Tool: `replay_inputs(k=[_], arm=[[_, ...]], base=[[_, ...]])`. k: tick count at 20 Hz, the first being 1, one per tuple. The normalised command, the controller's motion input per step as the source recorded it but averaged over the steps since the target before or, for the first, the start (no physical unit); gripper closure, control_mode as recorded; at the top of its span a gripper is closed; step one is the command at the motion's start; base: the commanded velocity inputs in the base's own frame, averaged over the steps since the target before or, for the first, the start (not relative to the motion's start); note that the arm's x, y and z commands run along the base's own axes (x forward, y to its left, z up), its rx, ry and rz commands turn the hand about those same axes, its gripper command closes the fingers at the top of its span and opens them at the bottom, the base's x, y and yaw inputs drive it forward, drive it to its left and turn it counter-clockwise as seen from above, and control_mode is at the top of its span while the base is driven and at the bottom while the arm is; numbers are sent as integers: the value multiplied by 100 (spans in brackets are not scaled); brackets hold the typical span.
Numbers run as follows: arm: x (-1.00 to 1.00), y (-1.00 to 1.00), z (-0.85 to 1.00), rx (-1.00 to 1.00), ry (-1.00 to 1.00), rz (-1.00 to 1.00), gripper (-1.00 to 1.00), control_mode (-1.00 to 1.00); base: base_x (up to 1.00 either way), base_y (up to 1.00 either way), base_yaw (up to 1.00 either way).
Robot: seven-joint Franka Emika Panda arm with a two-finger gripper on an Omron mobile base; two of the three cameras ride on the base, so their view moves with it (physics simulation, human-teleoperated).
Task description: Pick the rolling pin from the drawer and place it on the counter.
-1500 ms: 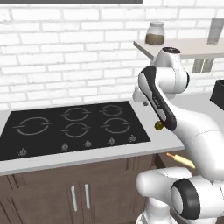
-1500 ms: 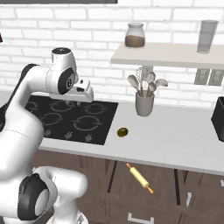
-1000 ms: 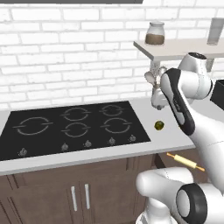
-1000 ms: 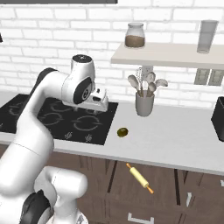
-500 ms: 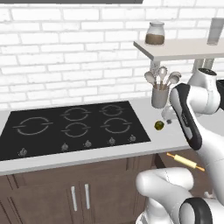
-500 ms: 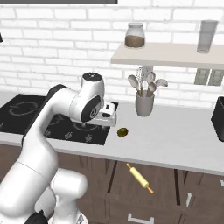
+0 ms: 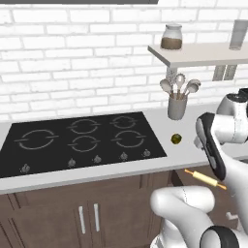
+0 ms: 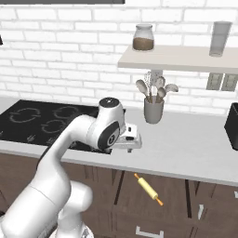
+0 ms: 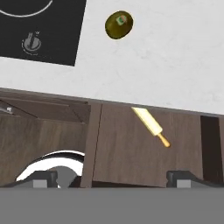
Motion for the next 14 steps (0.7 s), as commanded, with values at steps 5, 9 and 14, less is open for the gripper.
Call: replay_inputs(k=[5, 9, 14], arm=[[-2, -86, -13, 7, 0, 0, -100, -100], [0, -83, -36, 11, 1, 0, -100, -100], [0, -64, -49, 5, 0, -1, -100, -100]], base=[[0, 0, 0], [0, 0, 0], [0, 0, 0]])
